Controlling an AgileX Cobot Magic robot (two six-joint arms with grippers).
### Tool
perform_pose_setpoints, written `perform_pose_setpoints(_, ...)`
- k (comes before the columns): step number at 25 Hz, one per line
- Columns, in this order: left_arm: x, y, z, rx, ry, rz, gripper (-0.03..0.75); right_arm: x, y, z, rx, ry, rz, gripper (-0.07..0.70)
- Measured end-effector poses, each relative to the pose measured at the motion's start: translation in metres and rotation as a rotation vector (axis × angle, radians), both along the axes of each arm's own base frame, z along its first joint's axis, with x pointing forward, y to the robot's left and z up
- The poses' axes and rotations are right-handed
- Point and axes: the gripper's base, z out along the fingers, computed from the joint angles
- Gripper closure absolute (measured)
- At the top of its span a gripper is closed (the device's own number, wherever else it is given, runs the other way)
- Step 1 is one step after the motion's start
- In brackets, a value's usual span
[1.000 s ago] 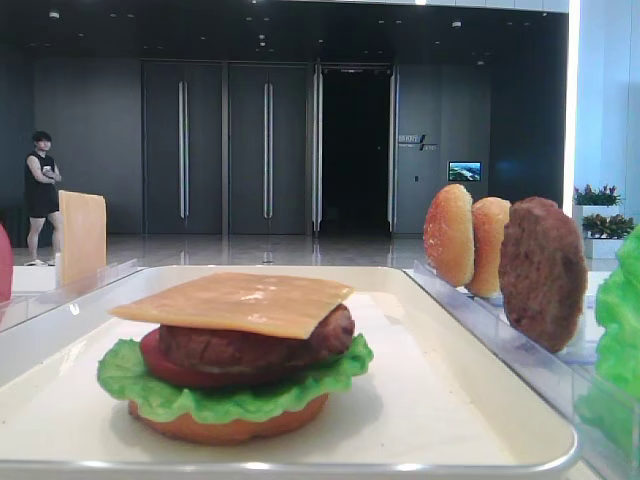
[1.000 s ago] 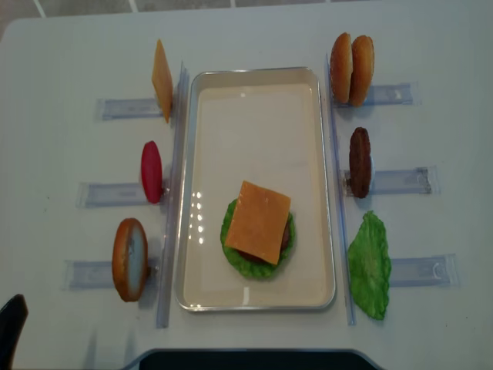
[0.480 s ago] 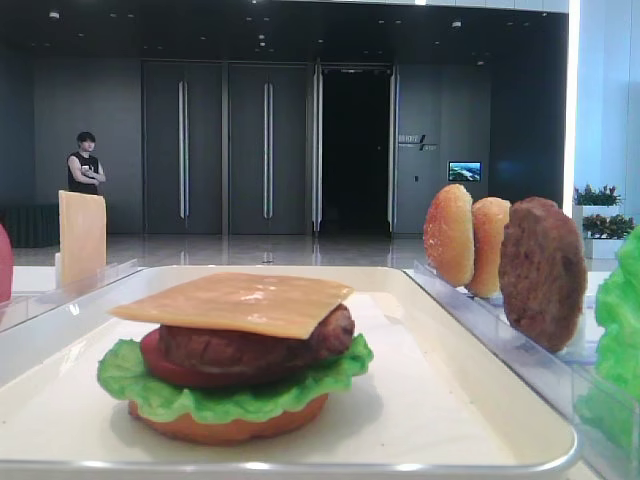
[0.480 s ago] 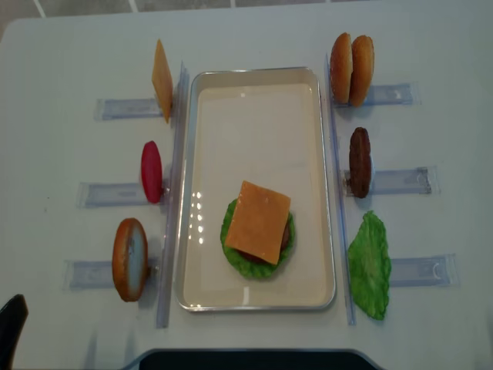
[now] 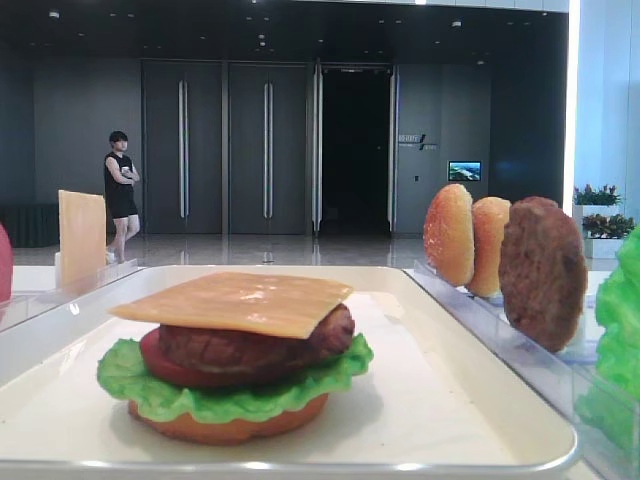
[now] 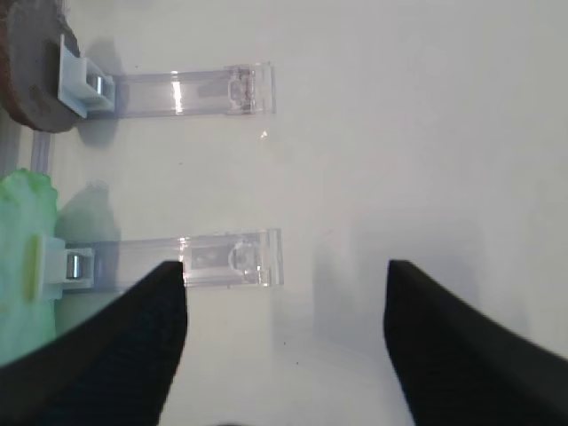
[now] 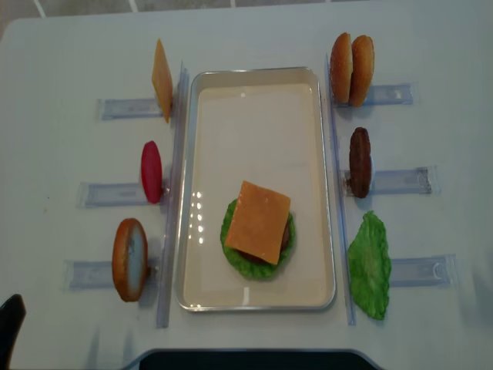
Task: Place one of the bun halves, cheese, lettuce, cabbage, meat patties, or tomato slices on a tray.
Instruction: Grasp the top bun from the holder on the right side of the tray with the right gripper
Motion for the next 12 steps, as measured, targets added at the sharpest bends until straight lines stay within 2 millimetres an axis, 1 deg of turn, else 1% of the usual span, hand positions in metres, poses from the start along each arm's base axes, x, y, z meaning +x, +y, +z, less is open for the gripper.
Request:
perform_pose_setpoints(2, 0.0, 0.0, 0.0, 0.0, 0.0, 0.0, 0.296, 0.017, 0.001, 0.007, -0.002, 0.035, 0.0, 0.15)
perform_pose_setpoints(3, 0.0, 0.0, 0.0, 0.0, 0.0, 0.0, 0.311, 0.028, 0.002, 0.011, -0.004, 0.055, 0.001, 0.15)
perform_pose_setpoints(4, 0.0, 0.0, 0.0, 0.0, 0.0, 0.0, 0.326, 0.043, 0.003, 0.01, -0.004, 0.099, 0.001, 0.15)
perform_pose_setpoints(9, 0.0, 0.0, 0.0, 0.0, 0.0, 0.0, 0.403, 0.095, 0.009, 0.026, 0.009, 0.141, 0.019, 0.15)
perform_pose_setpoints(12, 0.0, 0.0, 0.0, 0.0, 0.0, 0.0, 0.459, 0.126, 0.011, 0.03, 0.006, 0.163, 0.023, 0.15)
